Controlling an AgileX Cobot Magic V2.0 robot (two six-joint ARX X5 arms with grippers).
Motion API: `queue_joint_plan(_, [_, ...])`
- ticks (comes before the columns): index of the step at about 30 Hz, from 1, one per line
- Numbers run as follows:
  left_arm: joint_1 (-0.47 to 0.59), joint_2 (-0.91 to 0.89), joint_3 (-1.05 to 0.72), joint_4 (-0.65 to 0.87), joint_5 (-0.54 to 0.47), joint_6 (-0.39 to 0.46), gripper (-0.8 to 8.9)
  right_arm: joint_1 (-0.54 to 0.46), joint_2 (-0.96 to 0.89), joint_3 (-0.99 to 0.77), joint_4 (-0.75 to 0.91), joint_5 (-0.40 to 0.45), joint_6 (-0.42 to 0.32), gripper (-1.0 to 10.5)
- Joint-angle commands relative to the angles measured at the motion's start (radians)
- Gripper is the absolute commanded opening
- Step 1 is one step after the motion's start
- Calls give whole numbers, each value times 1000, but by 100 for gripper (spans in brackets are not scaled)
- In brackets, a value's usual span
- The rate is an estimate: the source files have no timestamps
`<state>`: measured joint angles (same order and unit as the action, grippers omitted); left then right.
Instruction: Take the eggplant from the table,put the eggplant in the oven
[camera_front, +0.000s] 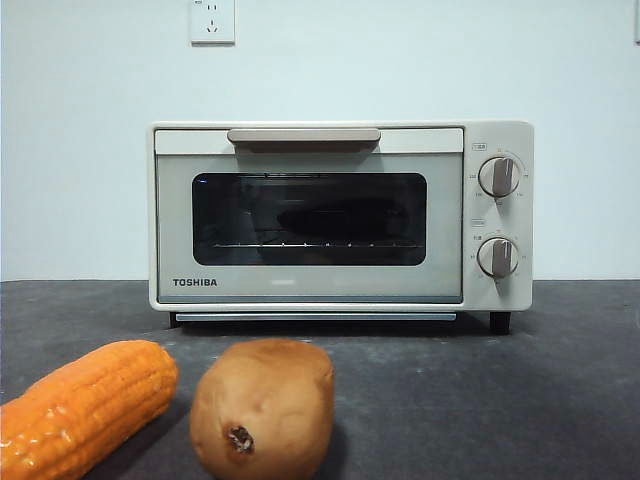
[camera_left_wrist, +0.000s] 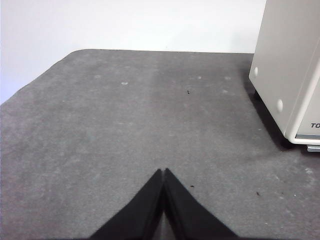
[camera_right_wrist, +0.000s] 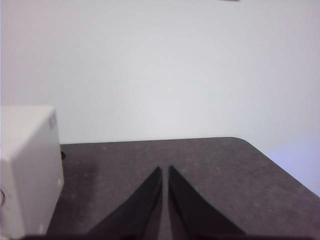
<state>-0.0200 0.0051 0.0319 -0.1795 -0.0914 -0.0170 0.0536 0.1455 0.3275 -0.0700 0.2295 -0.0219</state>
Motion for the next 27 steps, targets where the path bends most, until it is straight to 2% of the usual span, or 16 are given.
queue_joint_plan(1, [1, -2, -21, -13, -2, 5, 4, -54, -54, -66, 3, -115, 13, 4])
queue_joint_plan(5, [1, -2, -21, -13, -2, 5, 4, -98, -105, -167, 2, -254, 15, 4])
queue_joint_plan(9, [1, -2, -21, -13, -2, 5, 4, -103, -118, -254, 0, -314, 18, 4])
queue_joint_plan(16, [1, -2, -21, -13, -2, 5, 4, -103, -124, -317, -59, -304, 36, 4])
queue_joint_plan(27, [1, -2, -21, -12, -2, 5, 4, -103, -123, -316, -19, -305, 36, 4])
